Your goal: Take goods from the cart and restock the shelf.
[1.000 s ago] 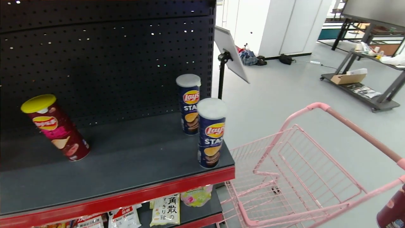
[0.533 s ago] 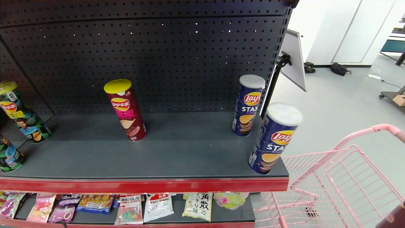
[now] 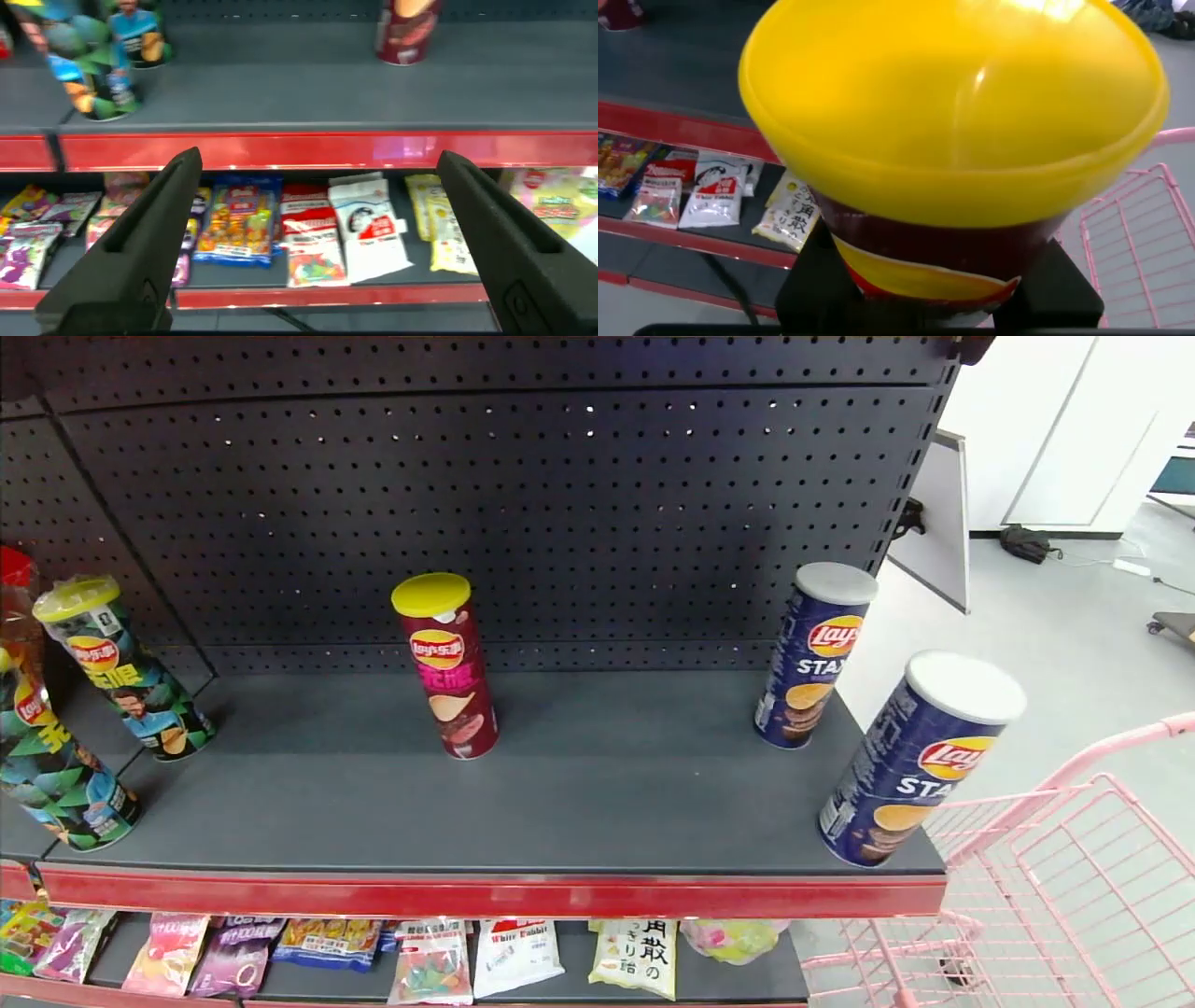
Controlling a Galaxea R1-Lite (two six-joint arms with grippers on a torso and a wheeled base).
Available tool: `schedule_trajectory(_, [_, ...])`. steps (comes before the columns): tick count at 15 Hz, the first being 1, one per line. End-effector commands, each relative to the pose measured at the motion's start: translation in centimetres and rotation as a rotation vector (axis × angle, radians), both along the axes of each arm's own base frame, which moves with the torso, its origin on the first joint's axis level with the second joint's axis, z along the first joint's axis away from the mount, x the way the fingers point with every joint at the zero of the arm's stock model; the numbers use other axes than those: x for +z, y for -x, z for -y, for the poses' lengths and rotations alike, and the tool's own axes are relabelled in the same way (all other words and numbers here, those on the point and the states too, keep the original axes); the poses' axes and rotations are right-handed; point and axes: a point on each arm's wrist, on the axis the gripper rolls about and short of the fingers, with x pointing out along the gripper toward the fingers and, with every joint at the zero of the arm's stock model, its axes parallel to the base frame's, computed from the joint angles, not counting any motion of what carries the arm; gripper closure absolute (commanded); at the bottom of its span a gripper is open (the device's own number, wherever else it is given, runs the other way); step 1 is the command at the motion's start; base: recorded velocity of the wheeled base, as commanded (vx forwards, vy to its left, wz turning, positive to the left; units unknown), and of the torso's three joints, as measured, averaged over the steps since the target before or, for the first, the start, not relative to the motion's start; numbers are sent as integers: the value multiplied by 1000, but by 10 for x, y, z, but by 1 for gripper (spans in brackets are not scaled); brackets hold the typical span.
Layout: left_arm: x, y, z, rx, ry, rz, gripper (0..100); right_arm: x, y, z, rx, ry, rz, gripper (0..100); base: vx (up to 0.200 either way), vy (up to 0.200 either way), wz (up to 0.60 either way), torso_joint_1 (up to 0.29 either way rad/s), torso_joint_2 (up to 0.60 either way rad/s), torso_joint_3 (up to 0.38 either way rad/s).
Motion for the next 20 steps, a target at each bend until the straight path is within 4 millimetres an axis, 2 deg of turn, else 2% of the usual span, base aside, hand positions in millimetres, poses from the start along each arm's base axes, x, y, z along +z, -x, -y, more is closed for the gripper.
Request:
schedule_trajectory(1, [0,0,0,0,0,-1,0,-2,2,0,3,-3,12,100,0,200,0,7,12,2])
schedule_trajectory(6, [0,0,0,0,0,-1,0,-3,4,0,46,-6,21,100,0,200,0,5,5,1])
schedule_trajectory(12, [0,0,0,0,0,-1,0,-6,4,0,51,-4,23,100,0,0,0,0,0,0])
schedule_trajectory(17, [0,0,0,0,2,-1,0,-10,5,0,51,-3,18,100,200,0,0,-2,5,3])
schedule_trajectory(20, [0,0,0,0,2,-1,0,-10,4,0,51,-3,17,100,0,0,0,0,0,0])
